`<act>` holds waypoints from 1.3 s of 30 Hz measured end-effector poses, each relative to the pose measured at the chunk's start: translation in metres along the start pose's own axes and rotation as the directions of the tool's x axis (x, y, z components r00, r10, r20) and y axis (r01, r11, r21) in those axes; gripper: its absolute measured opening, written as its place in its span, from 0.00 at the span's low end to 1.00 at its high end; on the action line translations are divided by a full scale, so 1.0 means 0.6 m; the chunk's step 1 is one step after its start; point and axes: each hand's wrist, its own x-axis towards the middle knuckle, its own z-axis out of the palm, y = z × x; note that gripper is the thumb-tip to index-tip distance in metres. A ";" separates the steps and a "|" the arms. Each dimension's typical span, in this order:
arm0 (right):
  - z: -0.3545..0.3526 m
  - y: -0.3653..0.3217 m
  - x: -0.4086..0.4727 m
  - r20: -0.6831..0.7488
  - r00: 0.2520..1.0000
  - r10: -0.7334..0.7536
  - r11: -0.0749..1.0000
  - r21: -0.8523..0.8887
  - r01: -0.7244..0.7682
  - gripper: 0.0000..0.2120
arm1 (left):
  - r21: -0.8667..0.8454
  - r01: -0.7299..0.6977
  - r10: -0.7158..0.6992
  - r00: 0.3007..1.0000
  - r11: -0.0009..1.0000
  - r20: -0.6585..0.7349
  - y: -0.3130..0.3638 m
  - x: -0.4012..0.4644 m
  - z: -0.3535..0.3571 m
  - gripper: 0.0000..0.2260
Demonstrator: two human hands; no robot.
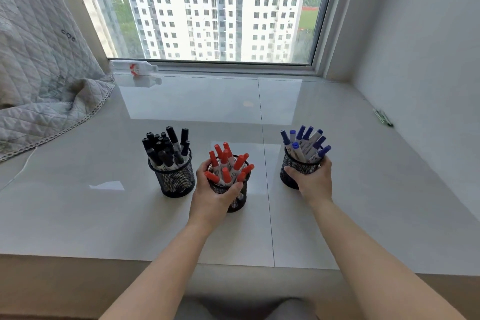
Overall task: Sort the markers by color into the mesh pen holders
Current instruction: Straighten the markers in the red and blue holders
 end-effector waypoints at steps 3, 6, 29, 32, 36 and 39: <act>0.008 0.002 0.012 0.020 1.000 0.003 1.000 0.012 -0.003 0.39 | -0.013 0.002 -0.003 1.000 1.000 -0.017 -0.001 0.019 -0.002 0.31; 0.013 0.005 0.019 0.017 1.000 0.015 0.999 -0.032 -0.015 0.36 | -0.016 0.012 -0.013 0.999 1.000 -0.034 -0.004 0.036 -0.001 0.32; -0.021 0.005 -0.177 0.196 0.980 -0.022 0.999 -0.026 0.027 0.28 | 0.238 0.091 -0.064 0.991 0.967 -0.118 -0.041 -0.020 0.016 0.40; -0.017 0.002 -0.192 0.195 0.980 -0.041 0.998 -0.028 0.048 0.28 | 0.281 0.020 0.009 0.995 0.960 -0.104 -0.038 -0.052 0.019 0.30; -0.013 0.002 -0.205 0.173 0.983 -0.064 0.996 -0.047 0.073 0.29 | 0.229 -0.088 0.108 0.991 0.969 -0.078 -0.008 -0.078 0.024 0.17; -0.014 0.000 -0.205 0.184 0.982 -0.046 0.997 -0.048 0.055 0.32 | 0.137 -0.174 0.187 0.978 0.975 -0.088 0.027 -0.095 0.027 0.07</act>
